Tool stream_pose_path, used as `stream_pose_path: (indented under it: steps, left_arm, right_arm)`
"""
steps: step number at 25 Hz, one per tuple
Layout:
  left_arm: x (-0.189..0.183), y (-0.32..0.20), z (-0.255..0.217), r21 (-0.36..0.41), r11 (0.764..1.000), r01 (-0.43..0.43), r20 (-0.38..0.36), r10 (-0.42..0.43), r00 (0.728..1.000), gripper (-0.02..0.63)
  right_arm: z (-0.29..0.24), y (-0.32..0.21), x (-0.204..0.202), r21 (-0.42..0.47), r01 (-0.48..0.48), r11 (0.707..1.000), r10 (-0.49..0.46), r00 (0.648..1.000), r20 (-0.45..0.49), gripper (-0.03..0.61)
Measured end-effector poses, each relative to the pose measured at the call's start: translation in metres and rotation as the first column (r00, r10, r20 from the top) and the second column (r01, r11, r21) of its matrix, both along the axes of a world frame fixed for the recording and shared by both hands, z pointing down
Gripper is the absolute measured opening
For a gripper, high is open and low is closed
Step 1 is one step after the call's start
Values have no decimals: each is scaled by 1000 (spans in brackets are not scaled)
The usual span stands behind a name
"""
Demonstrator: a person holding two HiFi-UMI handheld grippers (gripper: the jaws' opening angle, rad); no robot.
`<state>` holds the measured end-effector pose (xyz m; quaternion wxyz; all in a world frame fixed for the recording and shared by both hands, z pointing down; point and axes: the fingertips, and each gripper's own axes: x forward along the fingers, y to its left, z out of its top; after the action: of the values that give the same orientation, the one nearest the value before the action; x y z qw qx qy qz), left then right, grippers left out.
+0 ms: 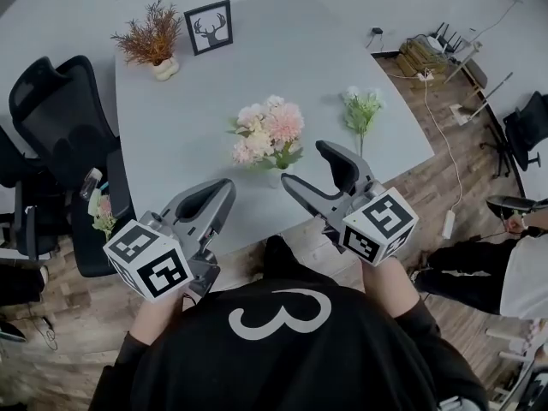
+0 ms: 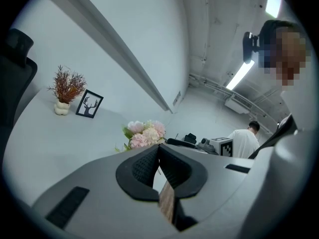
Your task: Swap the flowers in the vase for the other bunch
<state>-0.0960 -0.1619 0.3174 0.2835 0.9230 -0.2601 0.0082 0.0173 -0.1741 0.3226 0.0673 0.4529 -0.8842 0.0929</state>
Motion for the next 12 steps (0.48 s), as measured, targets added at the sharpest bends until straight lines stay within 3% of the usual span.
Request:
stream_pose_path:
  steps: [12]
  left_arm:
    - [-18, -36, 11, -30, 995, 93, 13, -93, 996, 12]
  right_arm:
    - [39, -58, -8, -52, 1, 999, -3, 999, -39, 365]
